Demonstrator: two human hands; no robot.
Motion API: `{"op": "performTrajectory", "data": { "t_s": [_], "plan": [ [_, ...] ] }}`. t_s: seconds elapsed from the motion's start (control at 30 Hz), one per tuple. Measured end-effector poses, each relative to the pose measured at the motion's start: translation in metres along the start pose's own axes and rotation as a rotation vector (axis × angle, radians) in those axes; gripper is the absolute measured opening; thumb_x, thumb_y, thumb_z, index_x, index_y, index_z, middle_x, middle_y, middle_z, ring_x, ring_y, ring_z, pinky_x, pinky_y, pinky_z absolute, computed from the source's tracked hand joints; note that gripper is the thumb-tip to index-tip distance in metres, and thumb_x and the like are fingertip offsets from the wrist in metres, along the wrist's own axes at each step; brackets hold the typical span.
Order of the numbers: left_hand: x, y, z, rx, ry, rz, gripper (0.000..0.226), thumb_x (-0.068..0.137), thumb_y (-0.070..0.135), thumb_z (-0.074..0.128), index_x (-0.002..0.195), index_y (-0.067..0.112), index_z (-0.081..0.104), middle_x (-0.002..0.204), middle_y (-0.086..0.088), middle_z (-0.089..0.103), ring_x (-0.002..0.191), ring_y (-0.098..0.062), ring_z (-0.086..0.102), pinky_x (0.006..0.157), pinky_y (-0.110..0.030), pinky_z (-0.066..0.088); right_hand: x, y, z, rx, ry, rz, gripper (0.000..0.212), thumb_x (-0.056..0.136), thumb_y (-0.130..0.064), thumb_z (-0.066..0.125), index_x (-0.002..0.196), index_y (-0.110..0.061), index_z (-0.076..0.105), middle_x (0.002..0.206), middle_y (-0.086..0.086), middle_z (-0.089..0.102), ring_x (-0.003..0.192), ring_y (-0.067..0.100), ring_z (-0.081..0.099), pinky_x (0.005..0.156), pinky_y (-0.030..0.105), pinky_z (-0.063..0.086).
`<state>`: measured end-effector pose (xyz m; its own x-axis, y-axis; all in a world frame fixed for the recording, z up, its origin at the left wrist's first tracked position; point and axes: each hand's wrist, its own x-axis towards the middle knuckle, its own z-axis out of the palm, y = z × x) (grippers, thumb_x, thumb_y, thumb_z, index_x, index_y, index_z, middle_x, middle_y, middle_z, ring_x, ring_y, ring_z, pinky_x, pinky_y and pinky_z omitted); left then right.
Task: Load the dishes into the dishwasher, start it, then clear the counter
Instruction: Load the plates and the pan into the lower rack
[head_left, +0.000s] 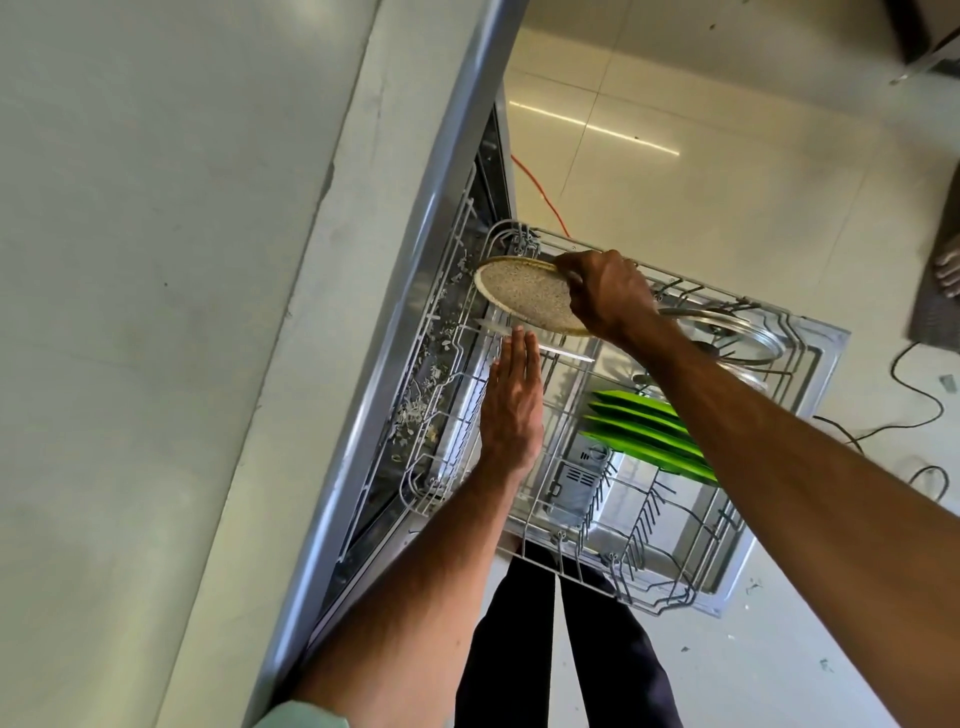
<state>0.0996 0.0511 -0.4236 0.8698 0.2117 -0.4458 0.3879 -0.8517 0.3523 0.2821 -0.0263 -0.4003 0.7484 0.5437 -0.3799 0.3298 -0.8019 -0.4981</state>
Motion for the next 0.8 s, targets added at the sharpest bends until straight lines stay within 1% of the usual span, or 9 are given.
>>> {"op": "performTrajectory", "data": {
  "t_s": [0.1,0.17,0.23,0.37,0.47,0.53,0.6,0.7,0.8],
  "plan": [
    [0.000,0.002,-0.002,-0.010,-0.009,-0.008,0.088,0.075,-0.010,0.020,0.159,0.007,0.000,0.166,-0.012,-0.007,0.154,-0.024,-0.004,0.124,-0.041,0.021,0.004,0.001,0.006,-0.030,-0.046,-0.014,0.039,0.100,-0.012,0.054,0.137,-0.022,0.057,0.113,0.013,0.070,0.088,0.028,0.068,0.072,0.043,0.059],
    [0.000,0.003,-0.003,-0.009,-0.020,-0.010,0.088,0.075,-0.007,0.020,0.159,0.007,-0.002,0.166,-0.013,-0.008,0.154,-0.025,-0.005,0.124,-0.042,0.020,0.005,0.002,0.012,-0.046,-0.095,-0.010,0.040,0.100,-0.016,0.055,0.140,-0.021,0.054,0.118,0.011,0.067,0.092,0.025,0.065,0.073,0.039,0.057],
    [-0.001,0.003,-0.003,-0.006,-0.026,-0.008,0.088,0.075,-0.006,0.021,0.159,0.007,-0.003,0.166,-0.013,-0.008,0.154,-0.025,-0.005,0.123,-0.042,0.020,0.003,0.004,0.017,-0.063,-0.137,0.020,0.042,0.101,-0.016,0.055,0.142,-0.017,0.050,0.122,0.012,0.061,0.095,0.024,0.060,0.072,0.034,0.050],
    [0.001,0.002,-0.001,0.003,-0.043,-0.021,0.089,0.074,-0.004,0.021,0.159,0.007,-0.003,0.166,-0.014,-0.009,0.154,-0.026,-0.003,0.122,-0.041,0.024,0.000,0.013,0.025,-0.076,-0.140,0.047,0.050,0.096,-0.012,0.061,0.144,-0.015,0.047,0.131,0.017,0.058,0.108,0.030,0.061,0.085,0.042,0.056],
    [0.003,0.006,-0.004,0.001,-0.074,-0.027,0.090,0.074,-0.001,0.023,0.158,0.006,-0.007,0.165,-0.014,-0.013,0.154,-0.026,-0.004,0.122,-0.042,0.023,-0.006,0.018,0.028,-0.066,-0.149,0.047,0.053,0.095,-0.009,0.060,0.145,-0.010,0.044,0.134,0.019,0.057,0.117,0.033,0.057,0.091,0.043,0.053],
    [0.003,0.012,-0.009,-0.015,-0.069,-0.004,0.088,0.075,0.002,0.023,0.157,0.005,-0.008,0.165,-0.015,-0.014,0.154,-0.026,-0.004,0.123,-0.045,0.019,-0.013,0.022,0.030,-0.052,-0.114,0.032,0.058,0.093,-0.007,0.061,0.147,-0.006,0.040,0.137,0.022,0.054,0.124,0.037,0.053,0.098,0.047,0.050],
    [0.003,0.021,-0.012,-0.030,-0.033,0.036,0.087,0.078,-0.004,0.029,0.157,0.003,-0.007,0.165,-0.016,-0.013,0.154,-0.026,-0.002,0.124,-0.046,0.019,-0.021,0.026,0.031,-0.014,-0.039,0.043,0.058,0.089,-0.002,0.058,0.144,-0.001,0.042,0.139,0.026,0.053,0.126,0.040,0.051,0.102,0.050,0.047],
    [0.001,0.032,-0.011,-0.042,0.013,0.057,0.092,0.083,-0.009,0.053,0.158,0.001,0.001,0.166,-0.017,-0.005,0.154,-0.026,0.006,0.125,-0.044,0.018,-0.041,0.030,0.035,0.028,0.103,0.065,0.053,0.083,0.005,0.055,0.135,0.007,0.049,0.131,0.030,0.056,0.120,0.045,0.054,0.099,0.052,0.047],
    [-0.006,0.034,-0.009,-0.040,0.019,0.047,0.087,0.084,-0.004,0.063,0.156,-0.002,0.014,0.164,-0.021,0.009,0.151,-0.030,0.022,0.118,-0.034,0.015,-0.067,0.029,0.041,0.042,0.165,0.075,0.049,0.078,0.009,0.058,0.126,0.008,0.053,0.122,0.031,0.058,0.111,0.047,0.056,0.091,0.054,0.051]
  ]
}}
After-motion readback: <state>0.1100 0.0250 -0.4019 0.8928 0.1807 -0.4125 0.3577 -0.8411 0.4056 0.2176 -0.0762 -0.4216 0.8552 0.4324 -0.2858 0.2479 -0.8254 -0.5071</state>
